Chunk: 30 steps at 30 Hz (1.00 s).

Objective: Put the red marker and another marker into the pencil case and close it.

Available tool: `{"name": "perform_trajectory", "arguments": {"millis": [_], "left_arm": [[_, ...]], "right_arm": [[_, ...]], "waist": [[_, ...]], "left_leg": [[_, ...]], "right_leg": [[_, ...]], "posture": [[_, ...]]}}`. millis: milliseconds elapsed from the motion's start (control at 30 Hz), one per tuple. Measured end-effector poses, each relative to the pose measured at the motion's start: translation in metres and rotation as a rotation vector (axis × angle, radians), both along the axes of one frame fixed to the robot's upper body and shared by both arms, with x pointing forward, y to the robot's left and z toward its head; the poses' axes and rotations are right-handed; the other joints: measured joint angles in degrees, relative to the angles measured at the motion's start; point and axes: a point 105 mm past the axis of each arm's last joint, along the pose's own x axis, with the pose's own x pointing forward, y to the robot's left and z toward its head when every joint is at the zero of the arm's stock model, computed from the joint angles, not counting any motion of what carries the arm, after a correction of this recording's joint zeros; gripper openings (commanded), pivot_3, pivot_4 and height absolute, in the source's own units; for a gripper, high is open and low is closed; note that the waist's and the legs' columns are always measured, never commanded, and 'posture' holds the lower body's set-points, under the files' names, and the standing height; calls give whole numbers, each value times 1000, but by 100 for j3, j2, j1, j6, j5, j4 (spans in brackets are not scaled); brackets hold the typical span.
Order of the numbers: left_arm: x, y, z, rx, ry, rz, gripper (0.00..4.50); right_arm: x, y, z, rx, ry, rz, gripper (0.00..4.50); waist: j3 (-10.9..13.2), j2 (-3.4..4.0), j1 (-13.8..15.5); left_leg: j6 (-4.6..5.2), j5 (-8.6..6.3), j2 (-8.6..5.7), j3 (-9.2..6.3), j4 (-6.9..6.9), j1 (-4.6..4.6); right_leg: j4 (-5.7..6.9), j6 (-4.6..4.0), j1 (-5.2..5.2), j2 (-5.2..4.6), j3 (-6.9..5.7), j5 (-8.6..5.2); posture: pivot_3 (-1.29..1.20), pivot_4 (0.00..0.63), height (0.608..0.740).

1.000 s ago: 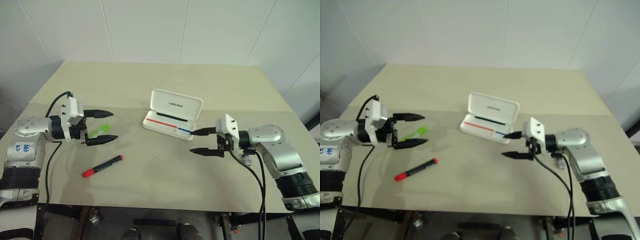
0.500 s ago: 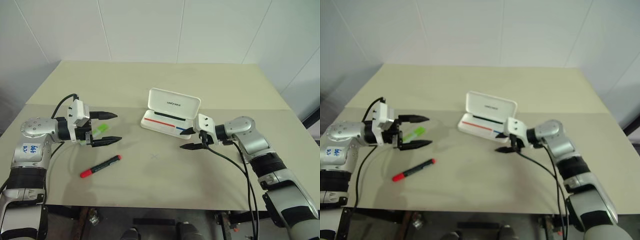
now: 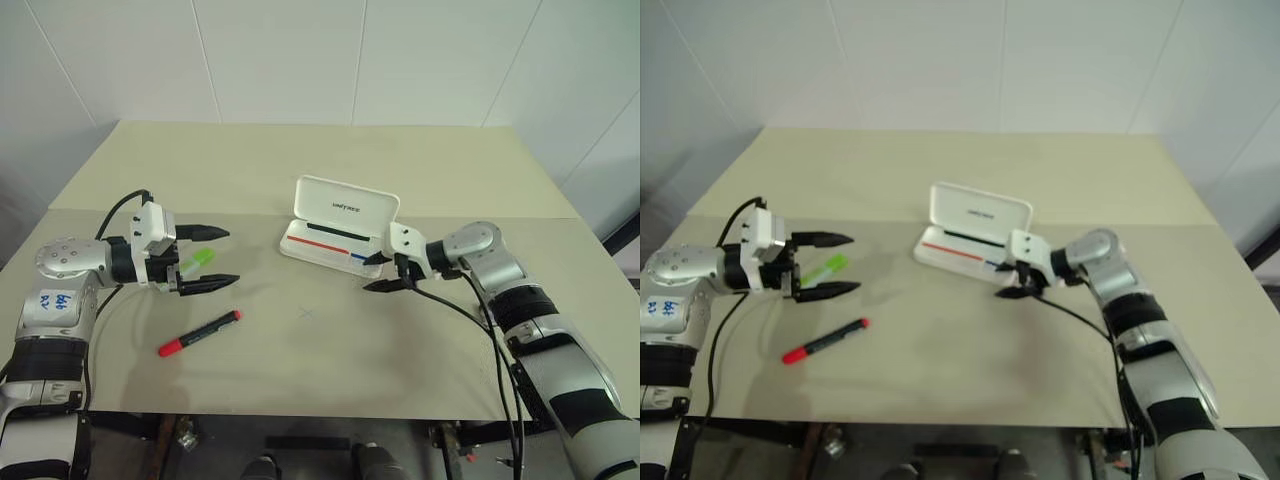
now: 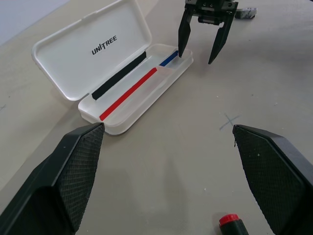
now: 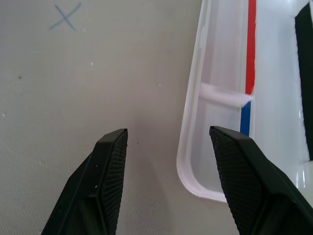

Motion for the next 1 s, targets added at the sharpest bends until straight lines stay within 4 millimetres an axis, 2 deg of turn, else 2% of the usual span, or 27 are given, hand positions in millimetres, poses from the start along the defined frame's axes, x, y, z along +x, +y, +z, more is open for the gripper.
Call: {"name": "perform_trajectory", "arguments": {"millis": [233, 367, 533, 1000], "left_arm": [[0, 2, 3, -6, -17, 14, 4500], [0, 3, 5, -7, -25, 16, 4500], [1, 2, 10, -5, -48, 11, 4500], [2, 1, 15, -3, -78, 12, 4500]], "right_arm": [[6, 8, 1, -38, -8, 1, 2805], [9, 13, 0, -71, -31, 1, 1888], [11, 21, 0, -96, -44, 20, 40], [5, 31, 3, -106, -36, 84, 12]], "waist": [[0, 0, -117], [0, 0, -131], [0, 0, -120], [0, 0, -189]], "left_leg": [[-2, 1, 0, 0, 0, 0], [-3, 2, 0, 0, 0, 0], [-5, 4, 0, -1, 0, 0], [-9, 9, 0, -4, 3, 4]], "right_leg": [[3, 0, 0, 0, 0, 0], [7, 0, -2, 1, 0, 0], [8, 0, -2, 0, 0, 0], [27, 1, -5, 4, 0, 0]], "posture": [[0, 150, 740], [0, 150, 740], [0, 150, 740], [0, 150, 740]]}}
